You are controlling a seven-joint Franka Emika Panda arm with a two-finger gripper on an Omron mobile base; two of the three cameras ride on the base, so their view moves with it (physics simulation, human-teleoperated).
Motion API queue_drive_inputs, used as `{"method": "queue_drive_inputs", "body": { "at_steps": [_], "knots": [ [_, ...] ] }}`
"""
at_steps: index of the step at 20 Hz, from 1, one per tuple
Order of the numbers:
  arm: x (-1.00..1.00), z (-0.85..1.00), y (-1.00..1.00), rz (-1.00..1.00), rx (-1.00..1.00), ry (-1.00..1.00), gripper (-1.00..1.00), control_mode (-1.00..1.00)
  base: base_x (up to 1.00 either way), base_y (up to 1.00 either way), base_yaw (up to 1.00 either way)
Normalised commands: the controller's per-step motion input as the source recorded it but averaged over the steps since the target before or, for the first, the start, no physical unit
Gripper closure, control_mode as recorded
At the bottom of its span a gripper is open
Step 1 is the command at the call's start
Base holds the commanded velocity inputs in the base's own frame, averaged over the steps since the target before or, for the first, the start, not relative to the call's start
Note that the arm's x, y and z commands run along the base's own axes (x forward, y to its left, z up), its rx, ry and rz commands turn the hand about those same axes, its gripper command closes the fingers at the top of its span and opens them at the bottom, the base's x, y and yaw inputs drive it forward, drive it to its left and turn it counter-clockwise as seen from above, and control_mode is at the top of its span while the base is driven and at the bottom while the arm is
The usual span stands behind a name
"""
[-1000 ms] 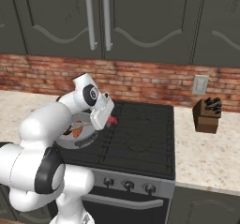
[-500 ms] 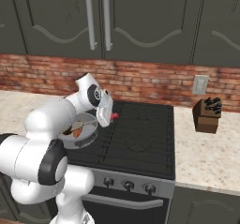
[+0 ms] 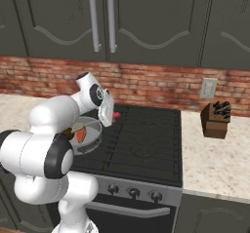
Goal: Put the avocado and sweet potato in the pot. Retrieve the spatula and lightly stir the vegetables in the pot.
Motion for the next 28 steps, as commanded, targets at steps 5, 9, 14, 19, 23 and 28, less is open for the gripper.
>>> {"method": "queue_drive_inputs", "body": {
  "at_steps": [5,9,14,19,23,28],
  "knots": [
    [-0.05,0.06,0.16,0.01,0.00,-0.07,1.00,-1.00,0.00,0.00,0.00],
    [0.04,0.05,0.14,0.00,0.00,-0.05,1.00,-1.00,0.00,0.00,0.00],
    [0.04,0.00,0.09,0.00,0.00,0.00,1.00,-1.00,0.00,0.00,0.00],
    [0.08,-0.17,-0.03,0.00,-0.01,0.01,1.00,-1.00,0.00,0.00,0.00],
    [0.30,-0.37,-0.35,0.00,-0.04,0.00,1.00,-1.00,0.00,0.00,0.00],
    [0.35,-0.21,-0.49,0.00,-0.05,0.00,1.00,-1.00,0.00,0.00,0.00]
  ]
}}
